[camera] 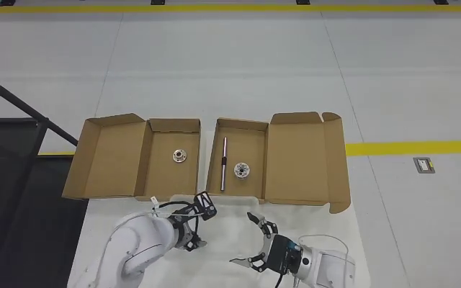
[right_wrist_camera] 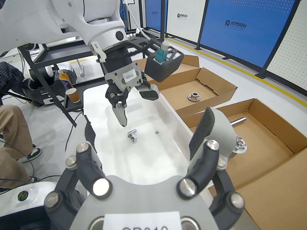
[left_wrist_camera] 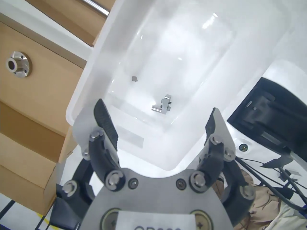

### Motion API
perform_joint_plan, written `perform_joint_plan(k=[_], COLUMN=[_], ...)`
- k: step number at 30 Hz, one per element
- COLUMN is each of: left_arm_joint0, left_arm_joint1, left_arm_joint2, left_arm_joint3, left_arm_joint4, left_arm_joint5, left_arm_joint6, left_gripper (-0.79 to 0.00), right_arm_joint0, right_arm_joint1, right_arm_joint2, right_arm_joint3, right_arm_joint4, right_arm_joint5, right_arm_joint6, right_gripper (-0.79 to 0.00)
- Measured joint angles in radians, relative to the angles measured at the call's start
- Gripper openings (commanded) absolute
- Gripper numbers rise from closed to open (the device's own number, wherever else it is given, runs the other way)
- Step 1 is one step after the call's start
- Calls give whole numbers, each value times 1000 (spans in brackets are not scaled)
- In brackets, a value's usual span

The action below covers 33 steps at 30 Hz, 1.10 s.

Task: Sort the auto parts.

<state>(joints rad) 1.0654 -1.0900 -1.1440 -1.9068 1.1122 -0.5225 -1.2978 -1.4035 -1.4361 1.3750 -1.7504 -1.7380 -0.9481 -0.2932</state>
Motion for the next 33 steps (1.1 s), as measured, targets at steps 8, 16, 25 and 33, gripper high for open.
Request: perform_joint_plan(k=[8,16,25,33], left_arm_joint0=[-65,-109,-152,-186], left_arm_joint1=[12,51,71,56], left_arm_joint2=[107,183,263,309], left_arm_joint3=[96,150,200,261], left_arm_joint4=[-8,-57,-96,-61], left_arm_joint5=[9,26,19,46], left_arm_joint6=[-9,-26,-18,32], left_gripper=[-219,-234,-351,-422], right_arm_joint0=[0,0,0,0], right_arm_joint1=[0,0,0,0], right_arm_joint2=[0,0,0,0], right_arm_joint3=[0,0,0,0], right_arm_joint4=[0,0,0,0], right_arm_joint5=[0,0,0,0], right_arm_joint6=[0,0,0,0], right_gripper=[0,0,0,0])
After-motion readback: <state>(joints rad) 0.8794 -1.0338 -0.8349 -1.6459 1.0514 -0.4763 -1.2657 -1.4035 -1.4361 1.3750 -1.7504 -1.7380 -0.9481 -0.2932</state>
